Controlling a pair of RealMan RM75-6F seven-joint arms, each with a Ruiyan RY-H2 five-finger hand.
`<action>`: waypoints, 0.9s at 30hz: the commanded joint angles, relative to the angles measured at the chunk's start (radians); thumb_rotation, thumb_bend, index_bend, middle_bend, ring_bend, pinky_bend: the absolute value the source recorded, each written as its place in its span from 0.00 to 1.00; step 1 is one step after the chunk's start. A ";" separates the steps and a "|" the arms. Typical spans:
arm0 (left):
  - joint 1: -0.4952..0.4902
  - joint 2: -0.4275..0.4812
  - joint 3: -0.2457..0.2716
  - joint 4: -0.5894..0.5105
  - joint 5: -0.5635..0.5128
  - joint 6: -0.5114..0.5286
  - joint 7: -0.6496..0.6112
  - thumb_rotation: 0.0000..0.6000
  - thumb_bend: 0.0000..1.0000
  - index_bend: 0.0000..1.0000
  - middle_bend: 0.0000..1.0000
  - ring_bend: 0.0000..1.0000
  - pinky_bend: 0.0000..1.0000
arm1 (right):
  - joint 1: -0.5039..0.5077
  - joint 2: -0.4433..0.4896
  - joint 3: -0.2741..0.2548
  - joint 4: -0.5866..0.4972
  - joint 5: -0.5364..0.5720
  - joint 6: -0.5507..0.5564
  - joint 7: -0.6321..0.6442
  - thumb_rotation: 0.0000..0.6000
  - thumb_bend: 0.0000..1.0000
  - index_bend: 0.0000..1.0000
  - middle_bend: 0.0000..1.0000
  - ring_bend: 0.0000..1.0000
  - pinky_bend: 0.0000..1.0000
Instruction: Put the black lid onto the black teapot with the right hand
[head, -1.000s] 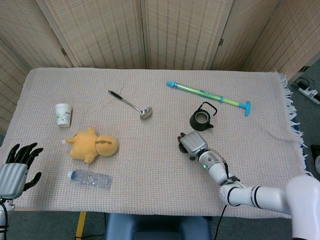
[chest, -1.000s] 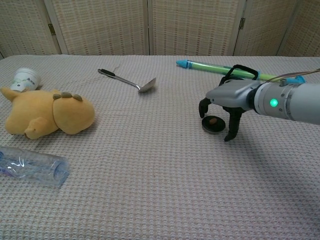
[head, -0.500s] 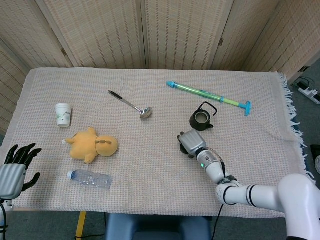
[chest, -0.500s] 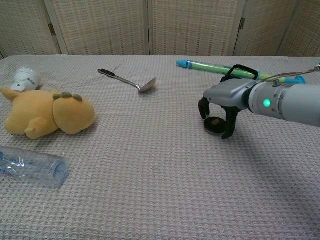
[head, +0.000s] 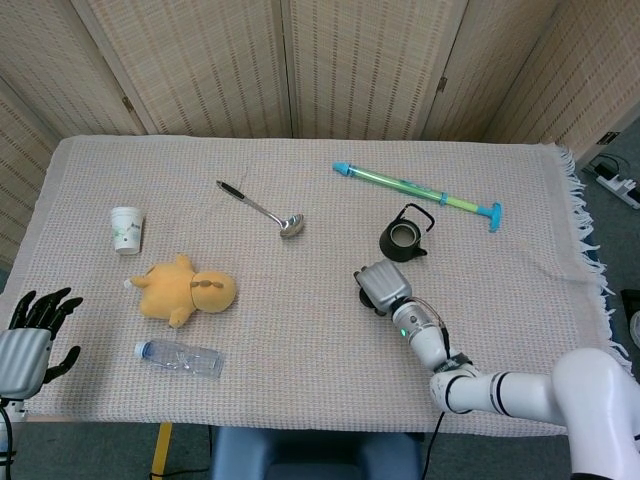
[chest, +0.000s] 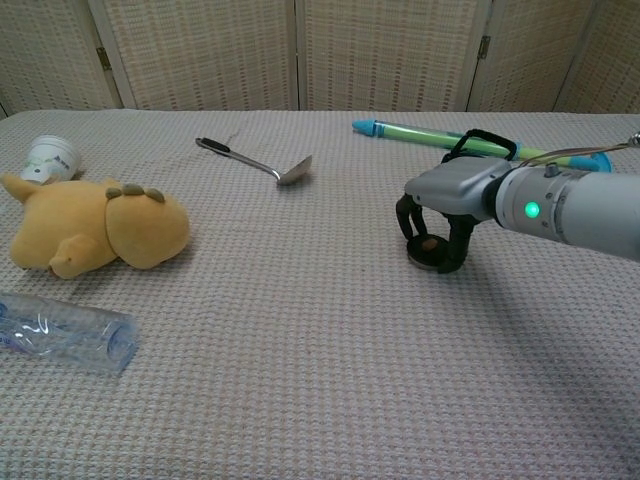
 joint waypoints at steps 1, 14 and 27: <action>0.000 -0.001 0.000 0.001 0.000 0.000 -0.001 1.00 0.28 0.17 0.08 0.10 0.00 | -0.002 0.001 0.000 -0.006 -0.005 0.008 0.001 1.00 0.33 0.45 0.43 0.92 0.85; 0.003 0.003 -0.001 0.000 0.000 0.005 -0.005 1.00 0.28 0.17 0.07 0.10 0.00 | -0.042 0.138 0.054 -0.136 -0.092 0.116 0.066 1.00 0.36 0.48 0.45 0.92 0.85; -0.001 0.001 0.001 -0.015 0.007 0.002 0.008 1.00 0.28 0.17 0.08 0.10 0.00 | -0.016 0.220 0.111 -0.063 0.054 0.083 0.028 1.00 0.36 0.48 0.44 0.92 0.85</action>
